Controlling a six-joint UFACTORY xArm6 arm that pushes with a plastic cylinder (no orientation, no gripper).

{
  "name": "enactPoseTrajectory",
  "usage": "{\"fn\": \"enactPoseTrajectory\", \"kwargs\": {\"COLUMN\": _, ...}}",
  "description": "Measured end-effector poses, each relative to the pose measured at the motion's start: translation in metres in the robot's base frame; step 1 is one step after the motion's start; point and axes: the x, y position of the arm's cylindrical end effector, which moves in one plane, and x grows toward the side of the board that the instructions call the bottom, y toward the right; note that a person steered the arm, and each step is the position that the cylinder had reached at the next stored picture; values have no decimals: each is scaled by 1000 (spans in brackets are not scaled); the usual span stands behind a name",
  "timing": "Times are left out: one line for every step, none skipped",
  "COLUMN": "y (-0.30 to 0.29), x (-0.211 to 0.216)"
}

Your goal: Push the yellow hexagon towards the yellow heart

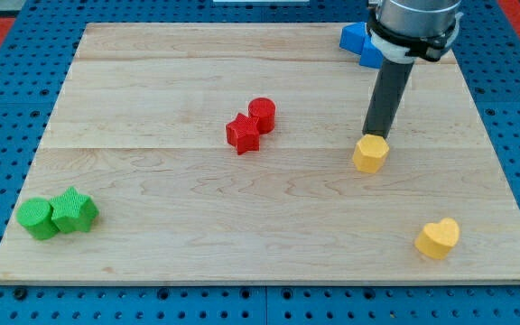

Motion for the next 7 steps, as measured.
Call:
{"fn": "enactPoseTrajectory", "kwargs": {"y": 0, "x": 3}}
{"fn": "enactPoseTrajectory", "kwargs": {"y": 0, "x": -1}}
{"fn": "enactPoseTrajectory", "kwargs": {"y": -13, "x": -1}}
{"fn": "enactPoseTrajectory", "kwargs": {"y": -13, "x": -1}}
{"fn": "enactPoseTrajectory", "kwargs": {"y": -13, "x": -1}}
{"fn": "enactPoseTrajectory", "kwargs": {"y": -15, "x": 2}}
{"fn": "enactPoseTrajectory", "kwargs": {"y": -15, "x": 26}}
